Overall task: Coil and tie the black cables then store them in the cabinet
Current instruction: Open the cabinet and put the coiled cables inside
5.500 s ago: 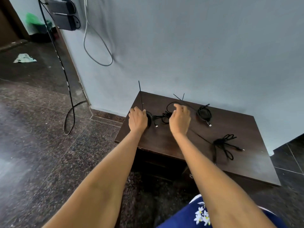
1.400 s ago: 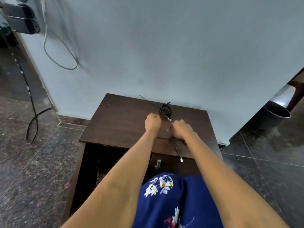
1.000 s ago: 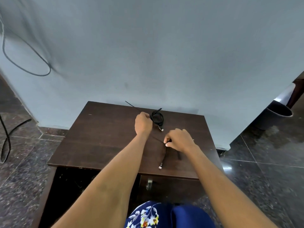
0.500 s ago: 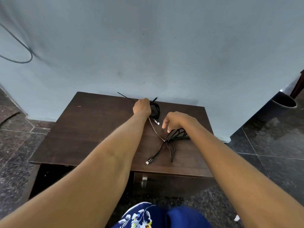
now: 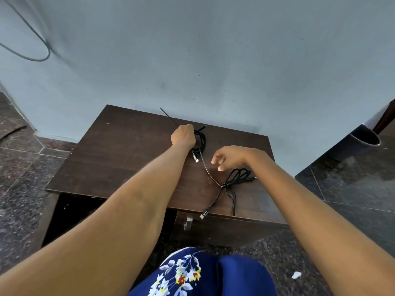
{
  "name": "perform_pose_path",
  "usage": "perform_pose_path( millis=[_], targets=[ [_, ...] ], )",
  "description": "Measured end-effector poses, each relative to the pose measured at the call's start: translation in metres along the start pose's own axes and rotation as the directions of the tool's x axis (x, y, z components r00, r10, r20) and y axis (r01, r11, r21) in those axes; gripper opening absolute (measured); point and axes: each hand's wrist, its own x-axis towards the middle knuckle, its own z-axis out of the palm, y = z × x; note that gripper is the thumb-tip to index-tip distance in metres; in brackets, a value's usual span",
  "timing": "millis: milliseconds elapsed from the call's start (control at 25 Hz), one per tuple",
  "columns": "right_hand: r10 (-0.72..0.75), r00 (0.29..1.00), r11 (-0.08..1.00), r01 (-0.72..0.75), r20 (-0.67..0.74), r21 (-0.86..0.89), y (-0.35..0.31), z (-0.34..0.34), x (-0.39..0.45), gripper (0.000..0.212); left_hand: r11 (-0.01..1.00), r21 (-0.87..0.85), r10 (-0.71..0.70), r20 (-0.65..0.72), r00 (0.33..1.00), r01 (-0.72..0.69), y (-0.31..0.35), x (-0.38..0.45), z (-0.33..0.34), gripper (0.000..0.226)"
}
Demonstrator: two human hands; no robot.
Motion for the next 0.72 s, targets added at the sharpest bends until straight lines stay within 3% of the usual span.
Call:
perform_pose_path(
  millis=[120, 240, 320, 400, 560, 720],
  targets=[
    [-0.028, 0.999, 0.998, 0.03, 0.039, -0.049, 0.002, -0.004, -0.013, 0.048, 0.999, -0.02, -0.041, 0.025, 0.999, 0.041, -0.01, -0.011, -0.007, 0.025],
    [0.016, 0.997, 0.932, 0.011, 0.072, -0.362, -0.006, 0.004, -0.027, 0.068, 0.998, -0.037, -0.056, 0.037, 0.998, 0.058, -0.02, -0.029, -0.014, 0.02],
    [-0.034, 0.999, 0.858, 0.041, 0.024, -0.512, -0.01, 0.022, -0.03, 0.057, 0.997, -0.044, -0.055, 0.037, 0.998, 0.056, -0.025, -0.042, -0.015, 0.018],
    [-0.094, 0.992, 0.833, 0.036, -0.078, -0.552, -0.012, 0.039, -0.03, 0.037, 0.996, -0.059, -0.062, 0.04, 0.997, 0.065, -0.031, -0.054, -0.017, 0.017],
    [-0.071, 0.959, 0.93, -0.035, -0.273, -0.366, -0.019, 0.05, -0.039, 0.021, 0.98, -0.163, -0.108, 0.03, 0.994, 0.112, -0.061, -0.078, -0.028, 0.015],
    [-0.02, 0.934, 0.997, 0.046, -0.357, 0.065, -0.042, 0.046, -0.057, 0.005, 0.941, -0.328, -0.072, 0.048, 0.996, 0.084, -0.097, -0.109, -0.052, 0.01]
  ],
)
